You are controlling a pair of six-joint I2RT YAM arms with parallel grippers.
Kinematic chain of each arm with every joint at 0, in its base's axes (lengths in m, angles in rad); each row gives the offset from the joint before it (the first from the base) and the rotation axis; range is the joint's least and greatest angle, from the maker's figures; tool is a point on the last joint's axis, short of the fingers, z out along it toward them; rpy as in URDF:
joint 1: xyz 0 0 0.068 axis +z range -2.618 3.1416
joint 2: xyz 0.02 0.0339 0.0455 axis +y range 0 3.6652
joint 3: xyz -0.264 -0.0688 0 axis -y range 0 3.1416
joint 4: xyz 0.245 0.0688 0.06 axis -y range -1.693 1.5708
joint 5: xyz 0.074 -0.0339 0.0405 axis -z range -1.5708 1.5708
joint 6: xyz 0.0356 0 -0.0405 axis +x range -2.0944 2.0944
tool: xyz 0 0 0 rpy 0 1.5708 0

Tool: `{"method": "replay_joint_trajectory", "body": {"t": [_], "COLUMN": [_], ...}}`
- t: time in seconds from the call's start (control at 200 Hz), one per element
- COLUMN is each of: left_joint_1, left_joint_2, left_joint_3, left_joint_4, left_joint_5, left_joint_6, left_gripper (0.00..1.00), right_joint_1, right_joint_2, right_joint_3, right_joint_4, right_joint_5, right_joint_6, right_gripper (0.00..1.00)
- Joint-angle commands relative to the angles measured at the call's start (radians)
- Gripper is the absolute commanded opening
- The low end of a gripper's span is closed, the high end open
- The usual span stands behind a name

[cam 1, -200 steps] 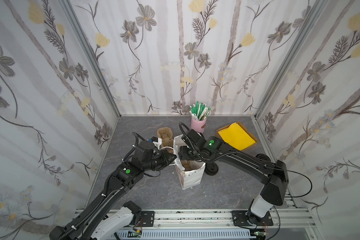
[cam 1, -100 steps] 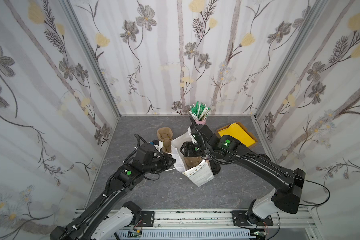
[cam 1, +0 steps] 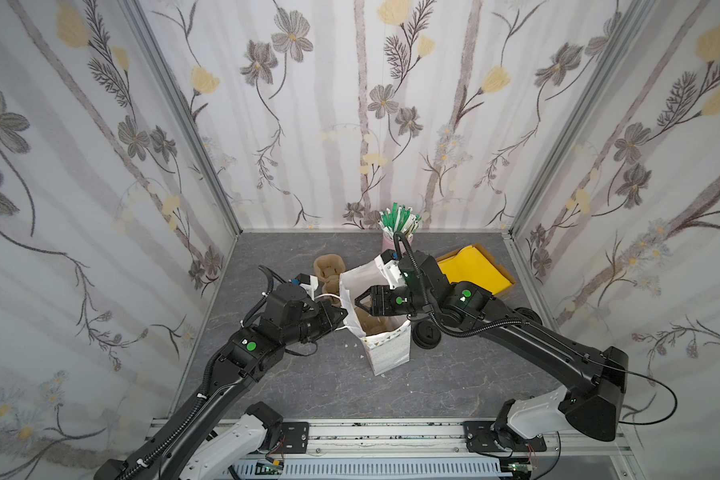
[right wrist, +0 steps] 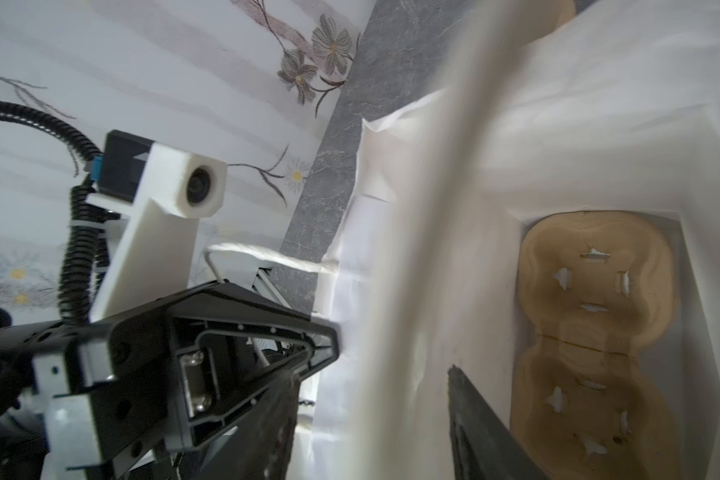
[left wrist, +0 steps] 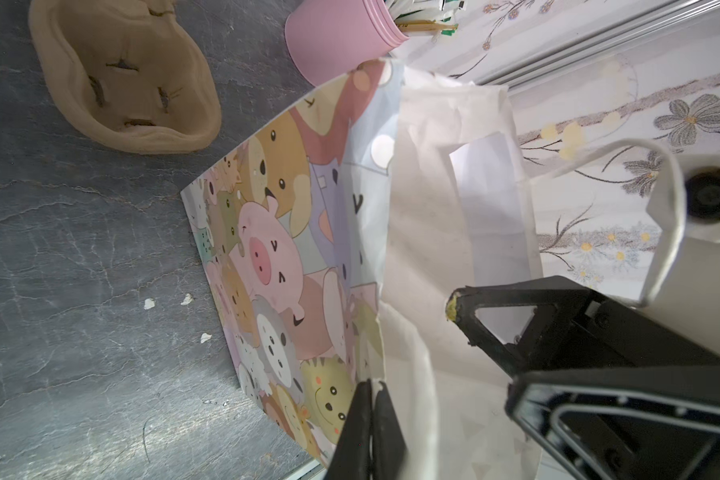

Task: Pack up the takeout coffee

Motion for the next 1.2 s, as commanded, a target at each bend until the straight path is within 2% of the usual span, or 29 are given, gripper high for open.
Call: {"method": "replay_joint_trajectory", "body": {"t": [0.0, 0.09, 0.255, 0.48, 0.58, 0.954, 1.014, 1.059, 1.124, 1.194], "left_joint_1": [0.001, 0.001, 0.001, 0.000, 0.000, 0.001, 0.001, 0.000, 0.001, 0.000], "left_joint_2": [-0.004, -0.006, -0.022, -0.039, -0.040, -0.044, -0.047, -0.050, -0.053, -0.053], "left_joint_3": [-0.014, -0.023, -0.037, -0.067, -0.061, -0.011, -0.005, -0.004, -0.009, -0.010], "left_joint_4": [-0.004, -0.014, -0.029, -0.034, -0.036, -0.043, -0.046, -0.048, -0.048, -0.048], "left_joint_5": [0.001, 0.010, -0.003, -0.034, -0.047, -0.057, -0.048, -0.047, -0.053, -0.055], "left_joint_6": [0.006, 0.007, 0.017, 0.019, 0.012, -0.001, 0.001, -0.007, -0.017, -0.018], "left_gripper": [0.00, 0.00, 0.00, 0.00, 0.00, 0.00, 0.00, 0.00, 0.00, 0.00], "right_joint_1": [-0.011, -0.033, -0.085, -0.147, -0.157, -0.147, -0.124, -0.101, -0.015, 0.029], "right_joint_2": [-0.044, -0.079, -0.124, -0.125, -0.145, -0.144, -0.140, -0.122, -0.071, -0.010], "right_joint_3": [-0.043, -0.096, -0.201, -0.252, -0.258, -0.011, 0.028, 0.080, 0.167, 0.248], "right_joint_4": [0.175, 0.237, 0.433, 0.586, 0.583, 0.200, 0.124, 0.030, -0.124, -0.231], "right_joint_5": [-0.053, -0.063, -0.166, -0.274, -0.235, -0.066, 0.017, 0.125, 0.289, 0.390], "right_joint_6": [0.067, 0.107, 0.206, 0.284, 0.307, -0.035, -0.109, -0.180, -0.285, -0.360], "right_gripper": [0.56, 0.54, 0.54, 0.55, 0.55, 0.56, 0.57, 0.58, 0.60, 0.60]}}
